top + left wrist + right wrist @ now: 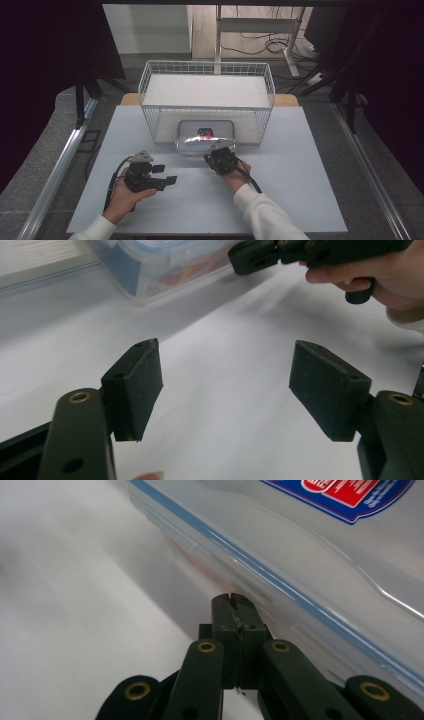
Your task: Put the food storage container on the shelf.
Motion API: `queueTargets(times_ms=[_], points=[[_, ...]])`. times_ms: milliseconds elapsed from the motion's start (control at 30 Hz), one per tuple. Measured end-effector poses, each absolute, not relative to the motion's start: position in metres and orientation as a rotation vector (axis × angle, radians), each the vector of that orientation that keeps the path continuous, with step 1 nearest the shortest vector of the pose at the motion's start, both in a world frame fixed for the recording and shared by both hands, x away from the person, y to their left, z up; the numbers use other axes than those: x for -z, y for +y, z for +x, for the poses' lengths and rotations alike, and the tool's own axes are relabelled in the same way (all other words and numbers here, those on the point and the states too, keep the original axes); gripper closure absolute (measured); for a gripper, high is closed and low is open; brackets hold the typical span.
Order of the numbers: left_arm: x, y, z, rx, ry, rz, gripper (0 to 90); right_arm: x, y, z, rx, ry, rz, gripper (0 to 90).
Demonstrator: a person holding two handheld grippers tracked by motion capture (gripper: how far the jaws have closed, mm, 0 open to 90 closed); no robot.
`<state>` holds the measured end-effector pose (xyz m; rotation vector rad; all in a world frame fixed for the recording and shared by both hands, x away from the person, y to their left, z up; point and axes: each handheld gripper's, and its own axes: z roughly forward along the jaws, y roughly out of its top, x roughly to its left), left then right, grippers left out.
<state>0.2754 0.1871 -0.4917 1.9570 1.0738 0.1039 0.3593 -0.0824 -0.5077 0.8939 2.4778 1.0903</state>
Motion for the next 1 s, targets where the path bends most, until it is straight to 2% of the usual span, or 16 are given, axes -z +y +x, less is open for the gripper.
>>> queueTargets(times_ms=[233, 1000], points=[[0.492, 0.189, 0.276, -0.100, 1.080, 1.955, 28.4, 0.499, -0.083, 0.368, -1.137, 2.431, 0.928, 89.0], [0.494, 0.191, 0.277, -0.097, 1.087, 1.948, 28.4, 0.502, -0.078, 0.408, -1.207, 2.378, 1.095, 89.0]])
